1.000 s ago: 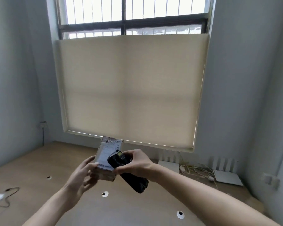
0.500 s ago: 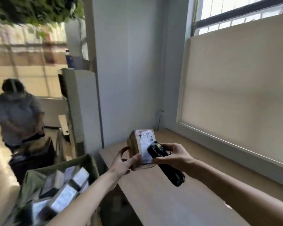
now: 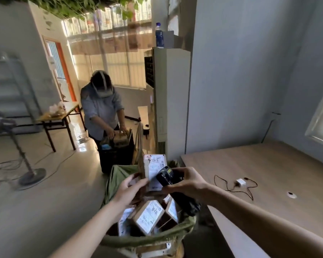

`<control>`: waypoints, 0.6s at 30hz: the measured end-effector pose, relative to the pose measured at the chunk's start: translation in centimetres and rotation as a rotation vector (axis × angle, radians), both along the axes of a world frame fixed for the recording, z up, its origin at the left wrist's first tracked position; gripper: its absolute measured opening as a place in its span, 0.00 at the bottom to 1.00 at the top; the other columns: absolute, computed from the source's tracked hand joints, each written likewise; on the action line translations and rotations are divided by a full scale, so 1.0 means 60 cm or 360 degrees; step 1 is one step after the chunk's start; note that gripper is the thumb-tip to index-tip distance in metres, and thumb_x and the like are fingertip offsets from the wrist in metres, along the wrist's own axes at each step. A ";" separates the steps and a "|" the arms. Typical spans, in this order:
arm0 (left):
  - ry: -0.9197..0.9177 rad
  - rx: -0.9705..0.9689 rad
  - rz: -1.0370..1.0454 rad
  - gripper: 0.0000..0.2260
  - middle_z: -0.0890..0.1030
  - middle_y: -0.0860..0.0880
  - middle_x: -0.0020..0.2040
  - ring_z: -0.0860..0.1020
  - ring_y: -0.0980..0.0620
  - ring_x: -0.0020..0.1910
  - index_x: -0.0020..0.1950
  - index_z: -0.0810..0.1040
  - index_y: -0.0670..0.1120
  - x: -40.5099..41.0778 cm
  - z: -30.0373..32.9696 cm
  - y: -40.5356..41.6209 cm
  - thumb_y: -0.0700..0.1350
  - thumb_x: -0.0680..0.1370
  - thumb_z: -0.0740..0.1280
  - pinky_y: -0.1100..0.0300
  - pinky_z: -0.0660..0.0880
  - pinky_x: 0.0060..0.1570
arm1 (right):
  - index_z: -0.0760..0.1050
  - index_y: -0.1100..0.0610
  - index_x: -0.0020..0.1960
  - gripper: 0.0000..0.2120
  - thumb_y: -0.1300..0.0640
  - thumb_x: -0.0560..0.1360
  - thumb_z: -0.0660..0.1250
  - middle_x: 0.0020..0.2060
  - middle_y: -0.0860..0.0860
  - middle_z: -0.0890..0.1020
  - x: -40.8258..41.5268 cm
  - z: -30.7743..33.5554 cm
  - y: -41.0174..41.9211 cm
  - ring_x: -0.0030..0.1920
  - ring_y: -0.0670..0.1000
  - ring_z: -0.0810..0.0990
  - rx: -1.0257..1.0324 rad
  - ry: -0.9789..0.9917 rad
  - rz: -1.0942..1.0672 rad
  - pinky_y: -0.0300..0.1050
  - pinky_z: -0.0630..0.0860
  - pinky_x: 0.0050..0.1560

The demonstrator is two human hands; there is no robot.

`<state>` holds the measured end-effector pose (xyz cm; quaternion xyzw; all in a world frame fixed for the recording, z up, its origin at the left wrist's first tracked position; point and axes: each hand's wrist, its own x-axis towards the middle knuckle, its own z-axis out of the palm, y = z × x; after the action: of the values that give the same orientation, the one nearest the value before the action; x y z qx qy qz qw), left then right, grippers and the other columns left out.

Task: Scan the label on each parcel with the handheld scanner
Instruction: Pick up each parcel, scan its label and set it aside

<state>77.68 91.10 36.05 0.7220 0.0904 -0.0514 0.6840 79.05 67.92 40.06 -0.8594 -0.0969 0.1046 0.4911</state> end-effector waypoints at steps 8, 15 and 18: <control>0.0260 0.0187 0.0188 0.35 0.73 0.45 0.72 0.74 0.48 0.62 0.78 0.66 0.49 0.237 -0.137 0.069 0.58 0.74 0.73 0.48 0.71 0.68 | 0.86 0.50 0.53 0.23 0.47 0.60 0.85 0.45 0.47 0.88 0.287 -0.158 0.081 0.46 0.46 0.87 -0.0135 0.0175 0.0125 0.42 0.84 0.52; 0.0504 0.0220 0.0243 0.31 0.76 0.47 0.66 0.76 0.46 0.63 0.76 0.70 0.49 0.410 -0.245 0.052 0.54 0.75 0.74 0.46 0.73 0.67 | 0.84 0.50 0.58 0.27 0.45 0.62 0.85 0.48 0.47 0.87 0.453 -0.274 0.076 0.49 0.47 0.86 -0.0266 0.0321 0.0178 0.46 0.84 0.55; 0.0559 0.0298 0.0207 0.31 0.75 0.47 0.70 0.74 0.46 0.67 0.77 0.69 0.49 0.461 -0.275 0.049 0.54 0.76 0.73 0.46 0.70 0.70 | 0.83 0.51 0.58 0.26 0.46 0.62 0.84 0.48 0.48 0.86 0.501 -0.307 0.074 0.48 0.49 0.86 -0.0339 0.0344 0.0185 0.48 0.85 0.52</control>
<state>105.34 94.06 19.58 0.7550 0.2591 -0.1237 0.5895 109.08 72.37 21.64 -0.8832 -0.0813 0.2345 0.3979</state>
